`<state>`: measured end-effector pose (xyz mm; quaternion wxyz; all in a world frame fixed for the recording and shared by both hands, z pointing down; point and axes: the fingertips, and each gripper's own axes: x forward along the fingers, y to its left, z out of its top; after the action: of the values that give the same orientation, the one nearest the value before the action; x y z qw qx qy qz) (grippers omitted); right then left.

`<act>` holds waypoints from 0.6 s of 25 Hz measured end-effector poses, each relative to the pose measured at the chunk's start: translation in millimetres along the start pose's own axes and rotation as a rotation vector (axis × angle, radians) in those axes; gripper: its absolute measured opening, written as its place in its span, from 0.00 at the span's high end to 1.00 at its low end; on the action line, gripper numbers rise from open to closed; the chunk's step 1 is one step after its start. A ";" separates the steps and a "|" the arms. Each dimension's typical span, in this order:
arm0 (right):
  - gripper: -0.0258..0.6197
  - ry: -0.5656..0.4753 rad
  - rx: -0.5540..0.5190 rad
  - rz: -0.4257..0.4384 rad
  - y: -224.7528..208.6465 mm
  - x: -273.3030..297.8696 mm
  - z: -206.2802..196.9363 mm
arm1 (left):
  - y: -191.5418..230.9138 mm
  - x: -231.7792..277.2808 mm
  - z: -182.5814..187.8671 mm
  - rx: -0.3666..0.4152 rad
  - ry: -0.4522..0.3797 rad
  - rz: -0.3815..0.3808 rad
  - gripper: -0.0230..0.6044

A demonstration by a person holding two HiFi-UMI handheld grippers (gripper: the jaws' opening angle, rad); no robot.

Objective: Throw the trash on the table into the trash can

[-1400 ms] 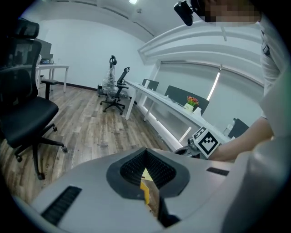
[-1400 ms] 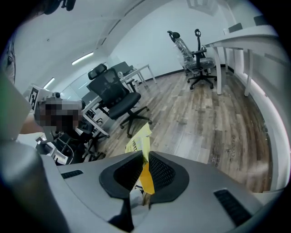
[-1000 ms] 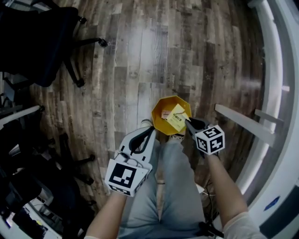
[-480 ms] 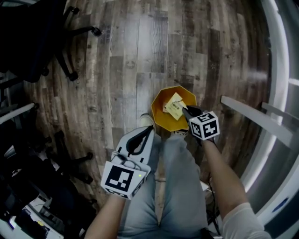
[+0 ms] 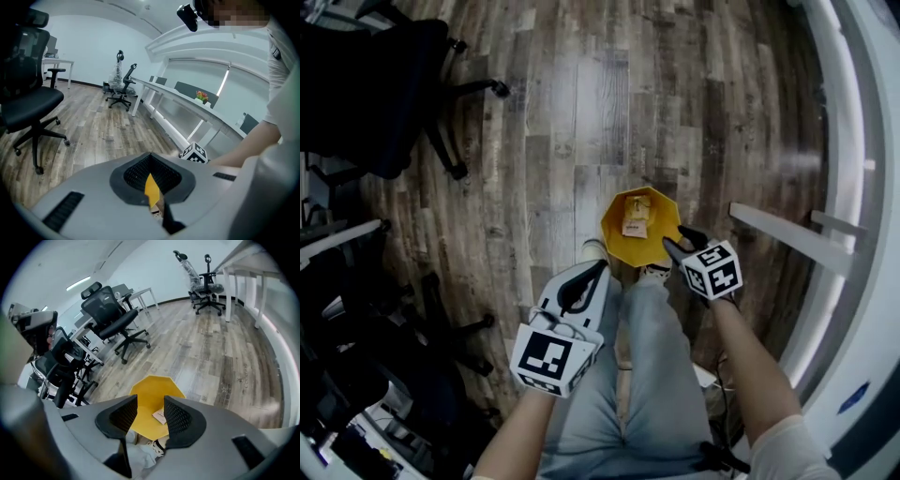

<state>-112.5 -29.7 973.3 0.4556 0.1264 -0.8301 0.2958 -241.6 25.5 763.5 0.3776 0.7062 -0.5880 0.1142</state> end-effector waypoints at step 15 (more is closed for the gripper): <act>0.89 -0.342 -0.077 0.003 113.4 -289.7 194.8 | -87.6 -117.9 180.6 0.071 -0.054 -0.005 0.96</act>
<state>-139.4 -75.2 610.1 0.3119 0.1562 -0.9063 0.2387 -245.7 -5.3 532.8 0.3367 0.7234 -0.5918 0.1148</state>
